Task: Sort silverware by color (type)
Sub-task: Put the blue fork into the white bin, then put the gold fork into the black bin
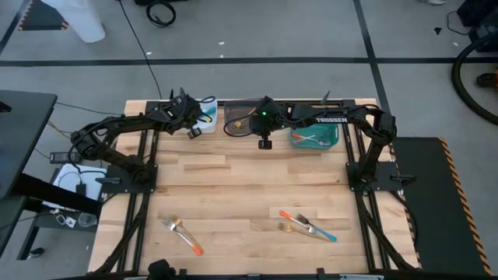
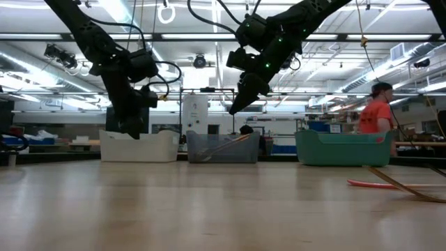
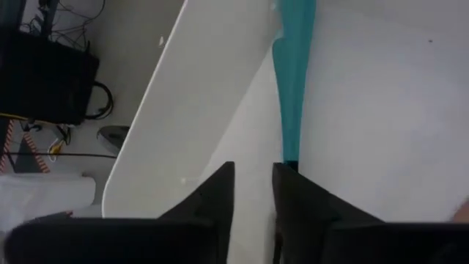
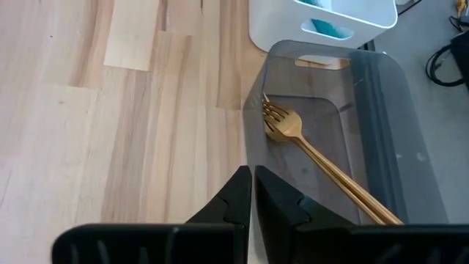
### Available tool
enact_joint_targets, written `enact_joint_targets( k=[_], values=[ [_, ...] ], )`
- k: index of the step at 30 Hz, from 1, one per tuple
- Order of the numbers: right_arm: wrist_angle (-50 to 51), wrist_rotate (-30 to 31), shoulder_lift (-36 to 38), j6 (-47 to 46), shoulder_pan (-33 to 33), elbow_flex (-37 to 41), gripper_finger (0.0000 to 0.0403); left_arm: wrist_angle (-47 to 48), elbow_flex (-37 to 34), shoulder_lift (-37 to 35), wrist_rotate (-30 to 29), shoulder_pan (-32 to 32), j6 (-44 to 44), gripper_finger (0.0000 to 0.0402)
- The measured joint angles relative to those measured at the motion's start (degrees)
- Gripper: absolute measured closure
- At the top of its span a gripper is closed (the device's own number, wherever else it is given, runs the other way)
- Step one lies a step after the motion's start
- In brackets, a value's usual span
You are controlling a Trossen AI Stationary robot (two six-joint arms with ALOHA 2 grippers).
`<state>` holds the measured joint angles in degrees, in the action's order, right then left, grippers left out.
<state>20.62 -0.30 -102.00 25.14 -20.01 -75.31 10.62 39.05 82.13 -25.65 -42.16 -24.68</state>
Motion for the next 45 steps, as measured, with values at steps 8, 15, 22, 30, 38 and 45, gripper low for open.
enact_joint_targets(
  k=[8,15,22,30,38,45],
  values=[
    [0.13,0.00,0.00,-0.06,0.00,0.00,0.0373,0.93,-0.02,-1.49,-0.10,1.51,-0.28,0.0270],
    [0.91,0.03,0.00,-1.17,0.00,0.00,0.0373,4.13,-0.04,-6.59,-0.07,8.34,1.85,0.0269],
    [0.93,0.03,0.00,-1.61,0.00,0.00,0.0373,8.61,-0.04,-10.90,0.02,17.04,3.92,0.0269],
    [0.43,0.03,0.00,-2.70,-0.44,0.72,0.0373,12.26,-0.02,-11.78,12.80,27.23,5.57,0.0273],
    [1.47,0.27,0.00,-5.05,-0.74,1.70,0.0373,12.66,-0.02,-11.78,33.28,36.32,16.47,0.0297],
    [2.18,0.27,0.00,-8.81,-0.25,1.70,0.0373,17.45,-0.02,-11.74,34.65,47.08,17.43,0.0298]
  ],
)
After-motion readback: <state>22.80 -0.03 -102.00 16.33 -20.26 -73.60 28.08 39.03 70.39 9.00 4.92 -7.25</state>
